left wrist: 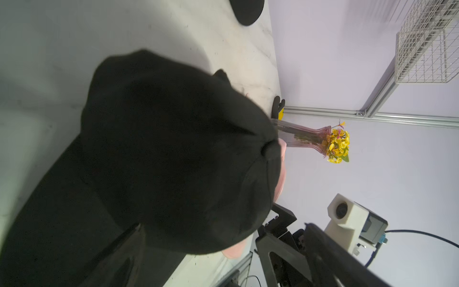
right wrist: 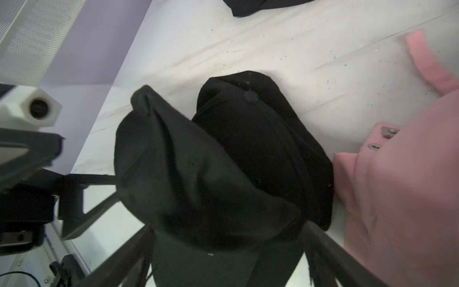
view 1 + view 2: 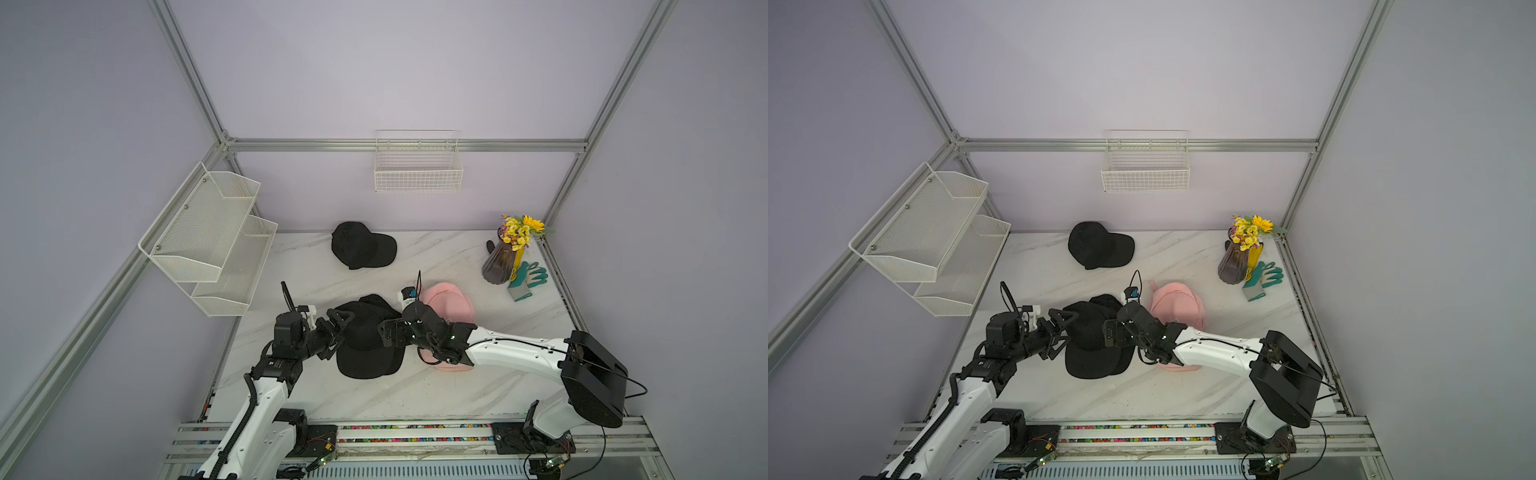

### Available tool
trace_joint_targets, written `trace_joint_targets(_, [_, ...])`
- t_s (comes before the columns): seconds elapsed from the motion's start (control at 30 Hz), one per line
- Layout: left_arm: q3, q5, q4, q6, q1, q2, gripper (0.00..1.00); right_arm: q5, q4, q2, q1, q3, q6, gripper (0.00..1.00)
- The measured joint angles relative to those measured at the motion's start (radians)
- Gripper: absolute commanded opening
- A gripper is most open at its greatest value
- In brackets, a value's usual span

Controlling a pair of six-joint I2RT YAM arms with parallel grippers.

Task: Stack the baseball caps by color
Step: Place the baseball cap on the baseball cap.

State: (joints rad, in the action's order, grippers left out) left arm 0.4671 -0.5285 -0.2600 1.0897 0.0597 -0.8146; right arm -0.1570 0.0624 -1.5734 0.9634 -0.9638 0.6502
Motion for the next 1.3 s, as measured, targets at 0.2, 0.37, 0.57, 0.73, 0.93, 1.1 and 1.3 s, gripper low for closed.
trace_joint_targets(0.2, [0.159, 0.212, -0.144, -0.198, 0.0, -0.042, 1.0, 0.039, 0.017, -0.001, -0.069, 0.0, -0.009, 0.97])
trace_joint_targets(0.37, [0.096, 0.217, -0.078, -0.216, 0.0, -0.135, 1.0, 0.097, 0.005, -0.04, -0.103, 0.0, -0.017, 0.92])
trace_joint_targets(0.57, [0.026, 0.179, -0.002, -0.167, 0.0, -0.197, 0.95, 0.121, -0.011, -0.11, -0.103, 0.0, -0.005, 0.61])
trace_joint_targets(0.73, [-0.074, 0.116, 0.131, -0.097, 0.012, -0.18, 0.75, 0.152, -0.056, -0.151, -0.104, 0.0, 0.006, 0.36])
trace_joint_targets(0.93, [-0.113, 0.091, 0.224, -0.037, 0.051, -0.184, 0.56, 0.191, -0.093, -0.159, -0.105, 0.0, 0.006, 0.18])
trace_joint_targets(1.1, [-0.113, 0.097, 0.241, -0.024, 0.068, -0.185, 0.45, 0.2, -0.095, -0.154, -0.105, 0.002, 0.003, 0.13])
trace_joint_targets(1.3, [-0.093, 0.11, 0.219, -0.027, 0.085, -0.135, 0.21, 0.214, -0.096, -0.099, -0.105, 0.025, 0.002, 0.0])
